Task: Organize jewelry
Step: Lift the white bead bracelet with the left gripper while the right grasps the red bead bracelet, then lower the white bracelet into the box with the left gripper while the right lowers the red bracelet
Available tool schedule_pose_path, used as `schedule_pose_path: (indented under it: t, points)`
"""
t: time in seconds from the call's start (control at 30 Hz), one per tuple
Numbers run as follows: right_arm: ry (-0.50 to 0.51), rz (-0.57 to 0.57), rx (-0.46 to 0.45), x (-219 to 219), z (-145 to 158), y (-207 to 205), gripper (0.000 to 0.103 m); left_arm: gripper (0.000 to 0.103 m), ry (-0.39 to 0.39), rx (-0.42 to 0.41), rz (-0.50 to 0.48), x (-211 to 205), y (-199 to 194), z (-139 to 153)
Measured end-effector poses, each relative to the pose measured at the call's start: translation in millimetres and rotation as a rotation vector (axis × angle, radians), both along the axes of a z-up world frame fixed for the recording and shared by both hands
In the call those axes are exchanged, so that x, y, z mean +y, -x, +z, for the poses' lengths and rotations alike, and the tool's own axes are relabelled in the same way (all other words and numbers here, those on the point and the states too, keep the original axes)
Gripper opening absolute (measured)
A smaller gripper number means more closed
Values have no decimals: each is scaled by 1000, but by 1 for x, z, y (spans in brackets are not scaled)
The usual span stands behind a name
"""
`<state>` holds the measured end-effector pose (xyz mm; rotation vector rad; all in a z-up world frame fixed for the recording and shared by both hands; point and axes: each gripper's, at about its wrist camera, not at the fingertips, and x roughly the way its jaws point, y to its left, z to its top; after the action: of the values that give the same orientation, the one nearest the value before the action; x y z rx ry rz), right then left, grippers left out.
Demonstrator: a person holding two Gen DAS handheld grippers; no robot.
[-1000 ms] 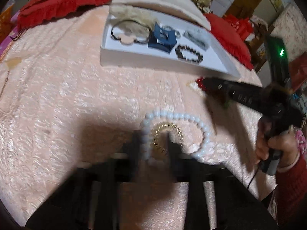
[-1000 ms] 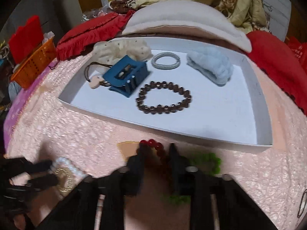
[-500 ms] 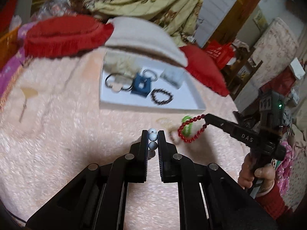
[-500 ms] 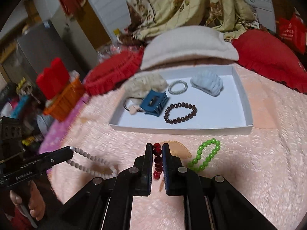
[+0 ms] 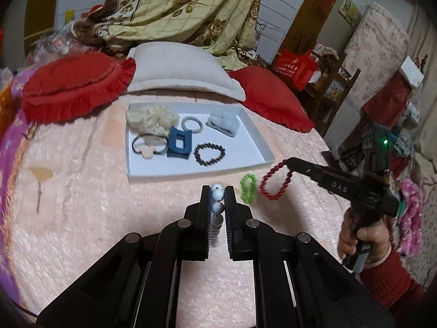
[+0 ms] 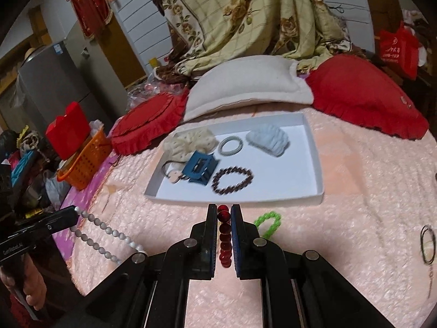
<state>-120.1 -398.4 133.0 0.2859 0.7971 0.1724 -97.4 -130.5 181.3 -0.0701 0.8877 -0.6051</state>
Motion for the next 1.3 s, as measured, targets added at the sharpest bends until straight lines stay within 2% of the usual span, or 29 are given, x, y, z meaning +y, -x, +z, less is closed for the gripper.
schedule_pose_path:
  t: [0.2, 0.4, 0.53, 0.67, 0.8, 1.0, 1.13, 1.2, 1.3]
  points:
    - [51, -53, 10, -14, 4, -39, 9, 8, -30, 3, 5, -21, -44, -1]
    - [57, -92, 76, -22, -11, -93, 9, 8, -24, 37, 8, -49, -97, -14]
    - [-35, -93, 78, -30, -21, -115, 9, 8, -70, 68, 40, -55, -129, -40]
    - [-18, -128, 138, -38, -49, -129, 9, 8, -111, 152, 95, -44, -149, -81]
    - [44, -158, 193, -45, -73, -133, 9, 8, -169, 172, 137, -28, -150, -107]
    - [120, -184, 231, -48, -88, -129, 9, 9, -221, 182, 183, -9, -146, -124]
    - [127, -190, 209, -48, -76, -119, 13, 10, -217, 151, 193, -4, -134, -111]
    - [141, -193, 175, -46, -65, -108, 27, 11, -215, 121, 200, 0, -122, -99]
    - [150, -190, 115, -43, -46, -79, 29, 11, -217, 68, 220, 8, -98, -81]
